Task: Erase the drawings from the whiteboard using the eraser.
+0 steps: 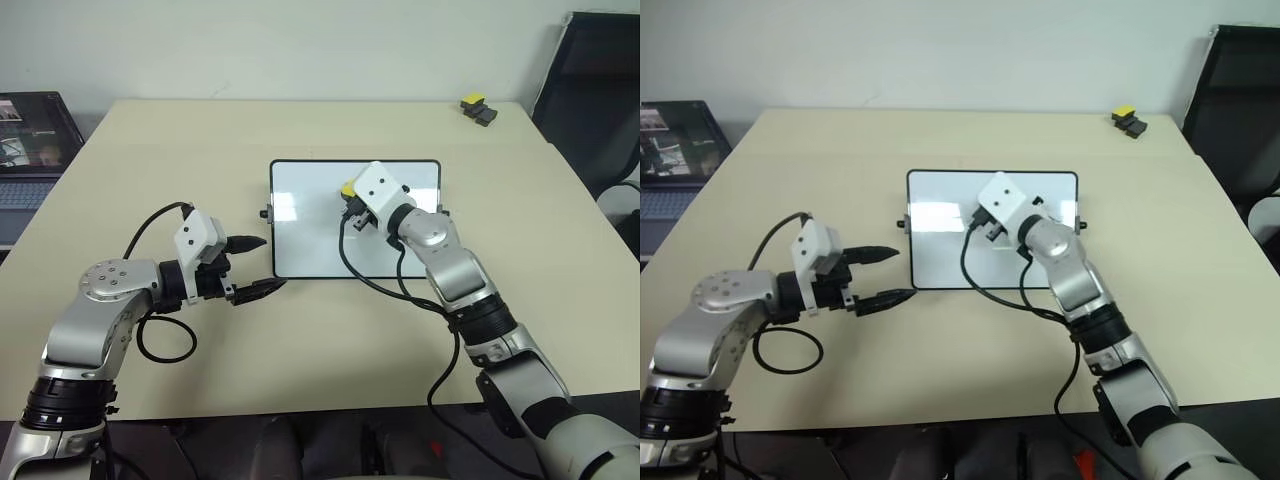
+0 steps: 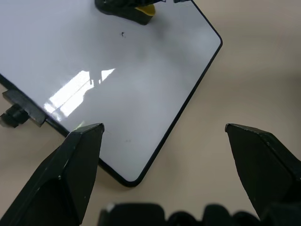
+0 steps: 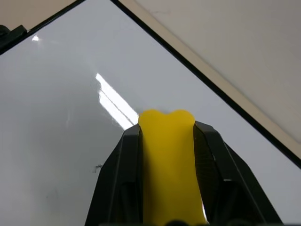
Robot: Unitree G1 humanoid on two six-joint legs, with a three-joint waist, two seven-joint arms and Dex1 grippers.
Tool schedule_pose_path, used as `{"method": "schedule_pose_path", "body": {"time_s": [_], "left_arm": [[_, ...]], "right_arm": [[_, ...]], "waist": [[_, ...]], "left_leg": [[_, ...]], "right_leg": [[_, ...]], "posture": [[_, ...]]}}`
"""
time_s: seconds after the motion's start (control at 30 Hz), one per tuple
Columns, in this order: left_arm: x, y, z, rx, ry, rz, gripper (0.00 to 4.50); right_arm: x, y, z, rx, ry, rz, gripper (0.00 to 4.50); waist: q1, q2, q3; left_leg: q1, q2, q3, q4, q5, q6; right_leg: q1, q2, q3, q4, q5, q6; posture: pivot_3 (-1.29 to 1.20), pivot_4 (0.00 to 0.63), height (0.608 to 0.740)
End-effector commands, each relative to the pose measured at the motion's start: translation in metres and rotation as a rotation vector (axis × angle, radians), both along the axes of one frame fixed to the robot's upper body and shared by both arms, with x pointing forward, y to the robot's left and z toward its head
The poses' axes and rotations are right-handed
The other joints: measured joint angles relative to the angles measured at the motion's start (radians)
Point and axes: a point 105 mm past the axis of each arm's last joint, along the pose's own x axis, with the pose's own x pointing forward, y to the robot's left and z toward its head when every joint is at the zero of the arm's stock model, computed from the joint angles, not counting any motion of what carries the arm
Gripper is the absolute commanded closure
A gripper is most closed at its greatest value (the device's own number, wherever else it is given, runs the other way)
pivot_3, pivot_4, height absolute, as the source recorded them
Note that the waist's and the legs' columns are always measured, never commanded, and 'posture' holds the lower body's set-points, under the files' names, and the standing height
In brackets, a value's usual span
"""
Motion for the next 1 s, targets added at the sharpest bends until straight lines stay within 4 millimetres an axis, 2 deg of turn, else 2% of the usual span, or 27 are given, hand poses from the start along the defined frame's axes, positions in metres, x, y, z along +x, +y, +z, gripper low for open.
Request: {"method": "schedule_pose_path", "body": {"time_s": [0.03,0.1,0.17,0.37,0.47,0.6,0.7,0.77,0.87,1.0], "left_arm": [[-0.002,0.000,0.013,0.010,-0.061,-0.006,0.00],[-0.003,-0.001,0.013,0.007,-0.062,-0.007,0.00],[-0.003,-0.001,0.013,0.006,-0.062,-0.007,0.00],[-0.003,-0.002,0.012,0.005,-0.058,-0.007,0.00],[-0.003,-0.001,0.012,0.006,-0.056,-0.008,0.00],[-0.002,0.001,0.011,0.009,-0.053,-0.004,0.00],[-0.002,0.003,0.011,0.007,-0.046,-0.003,0.00],[-0.004,0.003,0.010,-0.001,-0.032,-0.015,0.00],[-0.003,0.002,0.010,0.000,-0.032,-0.020,0.00],[-0.003,0.003,0.007,0.011,-0.028,-0.022,0.00]], "right_arm": [[-0.001,0.006,-0.026,-0.033,0.061,0.019,3.38],[-0.009,0.009,-0.052,-0.066,0.114,0.043,3.38],[-0.015,0.012,-0.068,-0.083,0.145,0.061,3.38],[-0.028,0.023,-0.082,-0.102,0.161,0.112,3.38],[-0.030,0.029,-0.057,-0.064,0.101,0.133,3.38],[-0.036,0.029,0.009,0.045,-0.015,0.156,3.38],[-0.034,0.020,0.042,0.083,-0.098,0.124,3.38],[-0.024,0.012,0.047,0.064,-0.123,0.088,3.38],[-0.011,0.006,0.042,0.041,-0.118,0.061,3.38],[0.003,0.006,0.023,0.010,-0.108,0.044,3.38]], "waist": [[-0.004,0.000,0.000],[-0.007,-0.001,-0.001],[-0.009,-0.001,-0.001],[-0.011,-0.002,-0.001],[-0.011,-0.001,-0.001],[-0.009,-0.001,0.002],[-0.008,-0.001,0.002],[-0.006,-0.001,0.002],[-0.004,-0.001,0.002],[-0.005,-0.001,0.002]], "left_leg": [[0.000,0.000,0.000,0.000,0.000,0.000],[0.002,0.000,0.000,0.001,0.001,-0.001],[0.006,0.000,-0.001,0.000,0.001,-0.001],[0.017,0.000,-0.001,0.000,0.001,-0.001],[0.017,0.001,-0.001,0.000,0.001,0.000],[0.013,0.001,-0.001,0.000,0.001,0.000],[0.001,0.001,0.000,0.000,0.001,-0.001],[-0.003,0.001,-0.001,0.000,0.002,-0.002],[-0.003,0.001,0.000,-0.001,0.002,-0.002],[-0.003,0.001,0.001,-0.001,0.002,-0.002]], "right_leg": [[0.000,0.000,0.000,0.002,0.000,0.000],[0.001,0.000,0.000,0.003,0.000,0.000],[0.005,0.000,0.000,0.003,0.000,0.000],[0.014,-0.001,0.000,0.003,0.000,0.000],[0.014,-0.001,0.000,0.003,0.000,0.000],[0.012,-0.001,0.001,0.003,0.000,0.000],[0.000,-0.001,0.000,0.003,0.000,-0.001],[-0.004,0.000,0.000,0.003,0.000,-0.001],[-0.003,0.000,0.000,-0.001,0.000,0.000],[-0.003,0.000,0.001,-0.002,0.000,0.000]], "posture": [[0.00,0.150,0.740],[0.00,0.150,0.740],[0.00,0.150,0.740],[0.00,0.150,0.740],[0.00,0.150,0.740],[0.00,0.150,0.740],[0.00,0.150,0.740],[0.00,0.150,0.740],[0.00,0.150,0.740],[0.00,0.150,0.740]]}}
